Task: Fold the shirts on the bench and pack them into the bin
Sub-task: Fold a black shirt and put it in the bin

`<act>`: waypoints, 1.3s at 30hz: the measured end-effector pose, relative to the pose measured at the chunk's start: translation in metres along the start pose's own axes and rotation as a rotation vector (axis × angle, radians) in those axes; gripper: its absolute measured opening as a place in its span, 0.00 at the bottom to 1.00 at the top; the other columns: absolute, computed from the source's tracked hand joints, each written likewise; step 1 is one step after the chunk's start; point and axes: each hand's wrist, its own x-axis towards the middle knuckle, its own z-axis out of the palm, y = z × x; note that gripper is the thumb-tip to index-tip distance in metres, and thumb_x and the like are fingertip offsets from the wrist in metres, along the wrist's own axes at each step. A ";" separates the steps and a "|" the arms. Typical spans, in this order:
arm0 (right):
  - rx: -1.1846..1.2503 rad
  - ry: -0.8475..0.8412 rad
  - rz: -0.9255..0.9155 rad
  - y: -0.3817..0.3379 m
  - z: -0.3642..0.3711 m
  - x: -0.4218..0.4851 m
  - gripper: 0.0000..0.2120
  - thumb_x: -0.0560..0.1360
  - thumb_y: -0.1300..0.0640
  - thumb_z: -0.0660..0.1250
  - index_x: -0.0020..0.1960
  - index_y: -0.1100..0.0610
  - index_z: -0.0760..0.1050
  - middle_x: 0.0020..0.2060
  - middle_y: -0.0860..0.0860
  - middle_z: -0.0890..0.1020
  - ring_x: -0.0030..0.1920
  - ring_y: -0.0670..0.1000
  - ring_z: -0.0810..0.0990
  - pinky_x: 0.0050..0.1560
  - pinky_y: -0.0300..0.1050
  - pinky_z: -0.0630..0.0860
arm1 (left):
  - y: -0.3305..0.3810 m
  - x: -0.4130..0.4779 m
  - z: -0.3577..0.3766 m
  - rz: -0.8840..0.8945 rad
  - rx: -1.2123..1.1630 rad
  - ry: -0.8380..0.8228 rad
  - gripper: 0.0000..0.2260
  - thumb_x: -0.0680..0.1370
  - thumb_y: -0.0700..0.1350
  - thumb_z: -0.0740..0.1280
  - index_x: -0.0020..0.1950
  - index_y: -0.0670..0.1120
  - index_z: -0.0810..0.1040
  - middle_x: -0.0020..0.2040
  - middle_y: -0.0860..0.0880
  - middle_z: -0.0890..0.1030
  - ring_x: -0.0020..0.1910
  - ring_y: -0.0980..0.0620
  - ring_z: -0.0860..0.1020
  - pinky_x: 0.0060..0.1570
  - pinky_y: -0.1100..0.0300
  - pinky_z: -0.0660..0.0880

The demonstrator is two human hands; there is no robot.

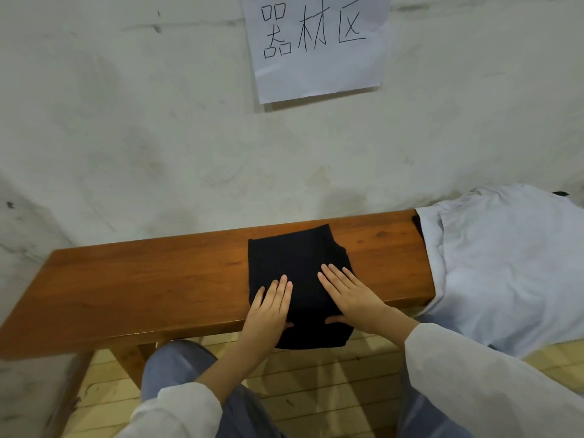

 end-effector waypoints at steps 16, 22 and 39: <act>0.231 -0.264 0.085 0.022 -0.116 0.010 0.13 0.79 0.58 0.60 0.62 0.59 0.75 0.57 0.56 0.79 0.55 0.56 0.78 0.54 0.50 0.75 | -0.038 0.048 -0.145 0.113 -0.418 -0.503 0.10 0.79 0.41 0.64 0.58 0.40 0.79 0.55 0.46 0.80 0.50 0.49 0.76 0.48 0.60 0.70; 0.104 0.070 0.164 0.052 -0.198 0.024 0.15 0.75 0.64 0.58 0.58 0.58 0.76 0.54 0.56 0.80 0.54 0.58 0.78 0.54 0.52 0.75 | -0.057 0.086 -0.229 0.071 -0.286 -0.231 0.08 0.78 0.38 0.64 0.54 0.38 0.80 0.49 0.43 0.80 0.47 0.48 0.76 0.44 0.60 0.69; -0.010 -0.070 0.202 -0.019 -0.012 -0.040 0.39 0.77 0.63 0.58 0.75 0.59 0.32 0.76 0.56 0.38 0.71 0.51 0.30 0.72 0.51 0.35 | 0.014 -0.009 -0.057 0.058 0.025 -0.235 0.31 0.76 0.33 0.62 0.77 0.41 0.55 0.76 0.42 0.54 0.74 0.41 0.60 0.70 0.51 0.63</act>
